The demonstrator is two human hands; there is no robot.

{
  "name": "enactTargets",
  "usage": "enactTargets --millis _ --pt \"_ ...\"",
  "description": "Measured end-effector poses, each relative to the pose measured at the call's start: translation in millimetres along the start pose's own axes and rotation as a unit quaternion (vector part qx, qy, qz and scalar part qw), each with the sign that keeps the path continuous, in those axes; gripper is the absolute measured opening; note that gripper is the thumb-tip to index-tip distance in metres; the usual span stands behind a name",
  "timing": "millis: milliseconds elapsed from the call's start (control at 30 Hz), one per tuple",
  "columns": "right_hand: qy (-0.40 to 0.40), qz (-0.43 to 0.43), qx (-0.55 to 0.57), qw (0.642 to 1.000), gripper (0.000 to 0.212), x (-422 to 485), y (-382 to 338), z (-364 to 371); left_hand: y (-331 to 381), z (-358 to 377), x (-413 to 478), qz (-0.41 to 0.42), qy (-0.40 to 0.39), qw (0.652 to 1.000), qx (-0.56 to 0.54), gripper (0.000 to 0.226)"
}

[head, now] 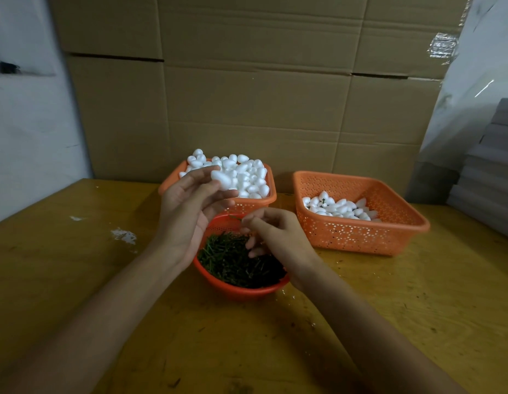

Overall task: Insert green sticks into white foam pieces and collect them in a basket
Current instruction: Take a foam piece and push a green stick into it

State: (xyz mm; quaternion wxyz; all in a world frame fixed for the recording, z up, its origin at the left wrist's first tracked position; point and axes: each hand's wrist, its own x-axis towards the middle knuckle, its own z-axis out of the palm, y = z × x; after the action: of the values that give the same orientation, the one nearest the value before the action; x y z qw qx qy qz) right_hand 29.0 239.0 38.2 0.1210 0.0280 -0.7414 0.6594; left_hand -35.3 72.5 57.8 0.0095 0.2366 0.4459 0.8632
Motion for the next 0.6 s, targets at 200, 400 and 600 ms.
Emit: enactTargets --millis 200,400,600 --pt "0.006 -0.004 0.064 0.998 0.012 -2.1 -5.5 -0.8 -5.4 -6.6 2.2 -0.013 -0.001 0.999 0.03 0.024" --pt "0.028 -0.011 0.08 0.996 0.011 -3.0 -5.8 0.2 -6.9 -8.3 2.8 -0.019 0.006 0.999 0.029 0.023" --pt "0.056 -0.031 0.116 0.991 0.01 -1.5 -2.5 0.8 -7.0 -8.5 2.3 -0.028 0.022 0.999 0.037 0.017"
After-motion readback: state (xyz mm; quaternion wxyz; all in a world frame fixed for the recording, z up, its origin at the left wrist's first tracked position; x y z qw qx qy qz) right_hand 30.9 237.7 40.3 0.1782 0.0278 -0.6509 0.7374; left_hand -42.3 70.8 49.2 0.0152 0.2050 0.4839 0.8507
